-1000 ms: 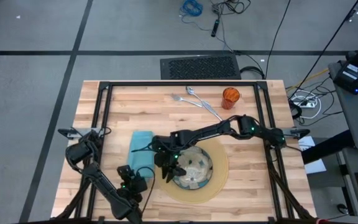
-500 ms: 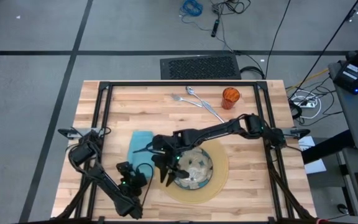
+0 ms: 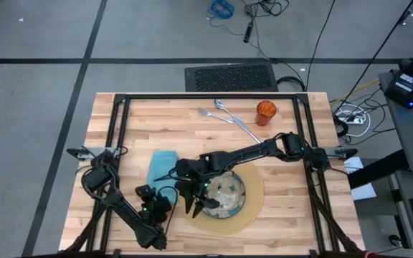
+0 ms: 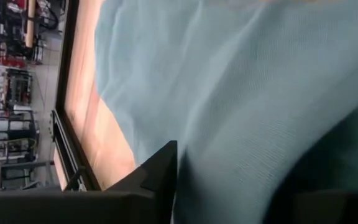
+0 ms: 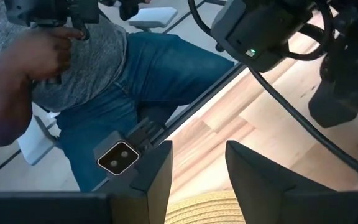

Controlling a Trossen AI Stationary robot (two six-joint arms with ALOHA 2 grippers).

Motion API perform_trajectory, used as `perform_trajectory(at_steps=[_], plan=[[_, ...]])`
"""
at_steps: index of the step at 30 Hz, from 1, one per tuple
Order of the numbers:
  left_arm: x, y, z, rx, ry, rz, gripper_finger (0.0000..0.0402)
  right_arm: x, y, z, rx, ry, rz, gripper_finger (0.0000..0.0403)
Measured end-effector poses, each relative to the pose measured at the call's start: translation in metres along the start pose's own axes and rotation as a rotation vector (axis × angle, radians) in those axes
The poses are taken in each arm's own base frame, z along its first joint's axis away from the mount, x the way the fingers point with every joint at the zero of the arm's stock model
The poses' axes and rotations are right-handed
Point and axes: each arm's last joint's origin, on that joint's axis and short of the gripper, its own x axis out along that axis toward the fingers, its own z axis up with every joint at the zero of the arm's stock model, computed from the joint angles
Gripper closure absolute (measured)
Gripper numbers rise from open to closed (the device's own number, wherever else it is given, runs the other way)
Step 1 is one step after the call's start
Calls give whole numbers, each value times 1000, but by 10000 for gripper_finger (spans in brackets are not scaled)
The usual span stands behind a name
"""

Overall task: Set table place
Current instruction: Put the blue napkin to the left of the brown mat

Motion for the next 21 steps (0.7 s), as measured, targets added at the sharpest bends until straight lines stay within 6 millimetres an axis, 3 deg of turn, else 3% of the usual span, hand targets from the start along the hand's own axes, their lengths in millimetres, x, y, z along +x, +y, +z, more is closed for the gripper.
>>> perform_trajectory(at_steps=[6, 11, 17, 21], plan=[[-7, 1, 6, -13, -77, -7, 334, 0, 0, 0, -4, 1, -4, 261], [-10, 3, 6, -64, -89, -16, 394, 0, -1, 0, -2, 6, -27, 261], [-19, 13, -2, -222, -134, -7, 401, 3, 2, 0, -3, 9, -22, 261], [-24, 28, 8, -276, -192, -35, 401, 6, 4, 1, -11, 8, -19, 261]])
